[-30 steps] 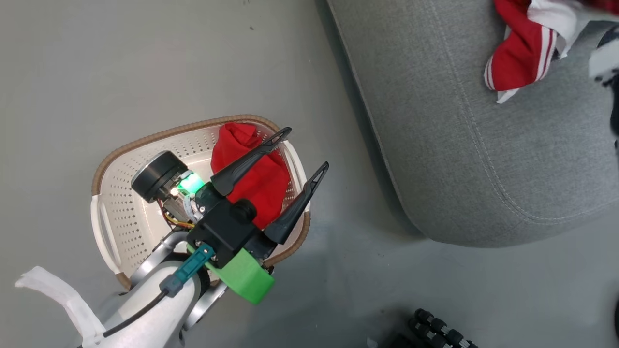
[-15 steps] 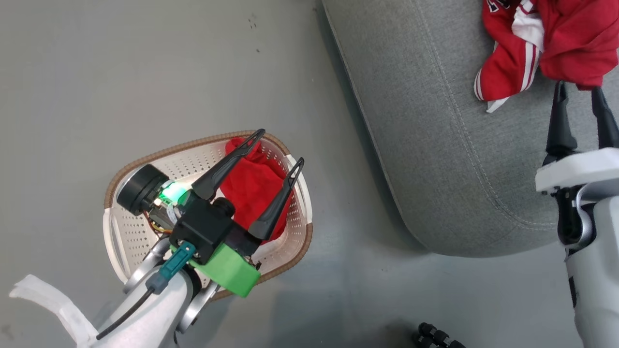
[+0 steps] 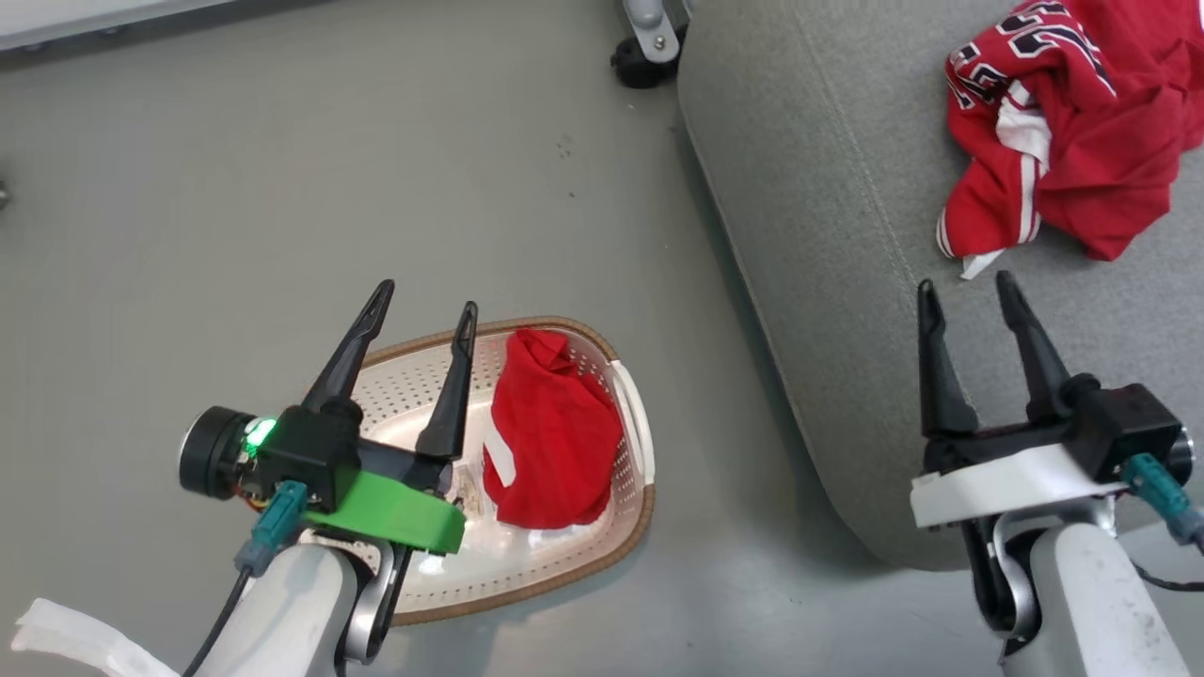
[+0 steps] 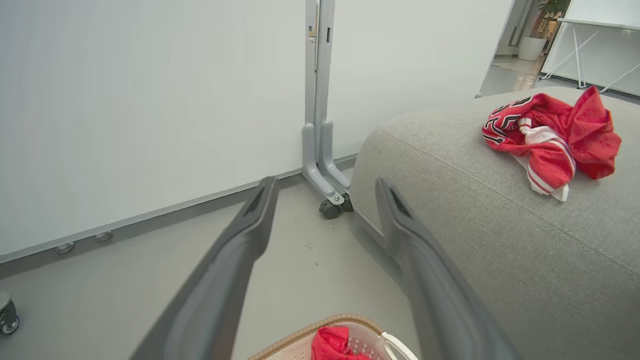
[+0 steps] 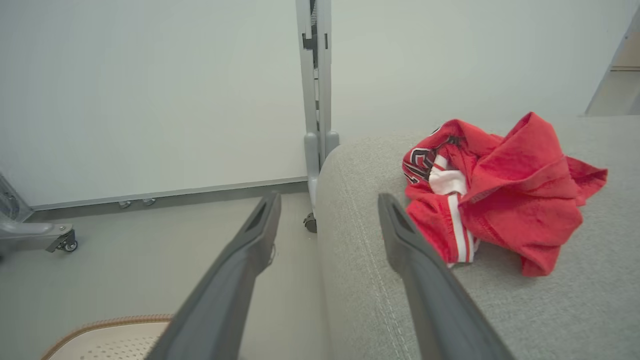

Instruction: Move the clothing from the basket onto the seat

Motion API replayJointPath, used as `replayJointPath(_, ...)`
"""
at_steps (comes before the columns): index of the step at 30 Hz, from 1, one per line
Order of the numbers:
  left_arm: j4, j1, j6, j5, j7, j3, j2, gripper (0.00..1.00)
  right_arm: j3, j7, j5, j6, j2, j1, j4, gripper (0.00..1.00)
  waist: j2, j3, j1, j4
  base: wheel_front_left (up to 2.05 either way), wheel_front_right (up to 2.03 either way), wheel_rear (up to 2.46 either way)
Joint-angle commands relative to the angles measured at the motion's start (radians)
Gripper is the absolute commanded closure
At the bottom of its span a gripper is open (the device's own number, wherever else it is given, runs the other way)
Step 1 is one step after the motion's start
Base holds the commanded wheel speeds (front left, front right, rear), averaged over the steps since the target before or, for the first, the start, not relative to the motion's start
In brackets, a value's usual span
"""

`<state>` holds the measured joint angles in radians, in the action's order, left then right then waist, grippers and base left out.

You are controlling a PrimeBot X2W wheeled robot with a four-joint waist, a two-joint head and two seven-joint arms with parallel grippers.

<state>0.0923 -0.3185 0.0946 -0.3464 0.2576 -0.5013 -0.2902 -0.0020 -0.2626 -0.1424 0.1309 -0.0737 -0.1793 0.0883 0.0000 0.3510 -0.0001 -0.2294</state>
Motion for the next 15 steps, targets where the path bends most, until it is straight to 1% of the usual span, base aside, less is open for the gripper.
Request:
replayJointPath(1, 0.018, 0.023, 0.01, -0.004, 0.007, 0.019, 0.01, 0.0, 0.014, 0.001, 0.004, 0.0, 0.003, 0.031, -0.017, 0.0, 0.0, -0.078, 0.0001, 0.094, 0.0, 0.0, 0.0)
replayJointPath(6, 0.037, 0.073, 0.029, 0.009, 0.007, 0.119, 0.045, 0.0, 0.054, 0.025, 0.025, 0.0, 0.015, 0.095, -0.07, 0.0, 0.0, -0.125, 0.0001, 0.17, 0.0, 0.0, 0.0)
replayJointPath(10, 0.044, 0.126, 0.023, 0.024, 0.007, 0.207, 0.073, 0.0, 0.064, 0.048, 0.034, 0.0, 0.018, 0.133, -0.101, 0.0, 0.0, -0.15, 0.0001, 0.213, 0.0, 0.0, 0.0)
replayJointPath(15, 0.037, 0.194, 0.011, 0.048, 0.008, 0.314, 0.104, 0.0, 0.059, 0.073, 0.042, 0.0, 0.02, 0.173, -0.13, 0.0, 0.0, -0.177, 0.0001, 0.238, 0.0, 0.0, 0.0)
